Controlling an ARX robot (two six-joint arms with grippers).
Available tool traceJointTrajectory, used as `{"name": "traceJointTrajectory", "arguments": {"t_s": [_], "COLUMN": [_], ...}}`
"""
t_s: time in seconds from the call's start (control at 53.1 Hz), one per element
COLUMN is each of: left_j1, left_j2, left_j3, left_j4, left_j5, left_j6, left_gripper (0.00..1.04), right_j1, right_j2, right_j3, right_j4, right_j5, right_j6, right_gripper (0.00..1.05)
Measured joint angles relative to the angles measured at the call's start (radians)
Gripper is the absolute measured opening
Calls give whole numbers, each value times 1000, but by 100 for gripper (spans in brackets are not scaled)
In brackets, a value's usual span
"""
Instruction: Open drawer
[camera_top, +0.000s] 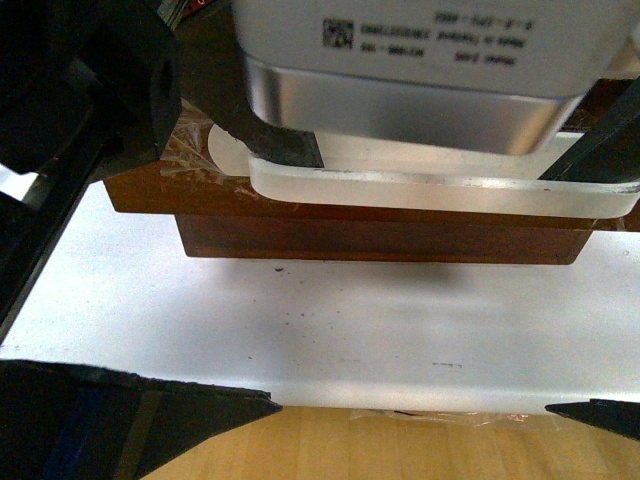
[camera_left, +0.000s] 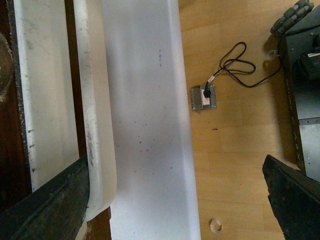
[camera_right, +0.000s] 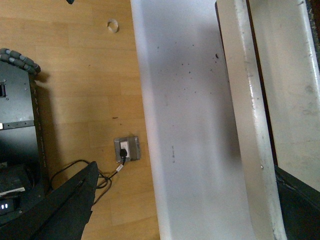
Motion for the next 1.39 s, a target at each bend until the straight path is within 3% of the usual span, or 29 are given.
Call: {"name": "traceJointTrajectory", "arguments": {"t_s": [0.433,0.828,1.111,1.393], "left_j1": [18,191,439,493], "left_j2": [-146,-341,-575,-819], "left_j3": [-77,-278,-617,-847], "left_j4": [263,692,1025,970], "left_j5": [27,5,-121,-302], "left_j6": [-100,-361,-792,-1081], "left_gripper": [98,98,98,98], "right_j1": [-116,-295,-469,-618], "right_j2": [-117,-285,-526,-780], "right_j3": [-19,-160,-420,-618], "right_j4": [129,425,642,624], "right_j5": [-119,-133,-166,-255], "right_j6": [74,246,473,684], "right_gripper": [96,96,96,96]}}
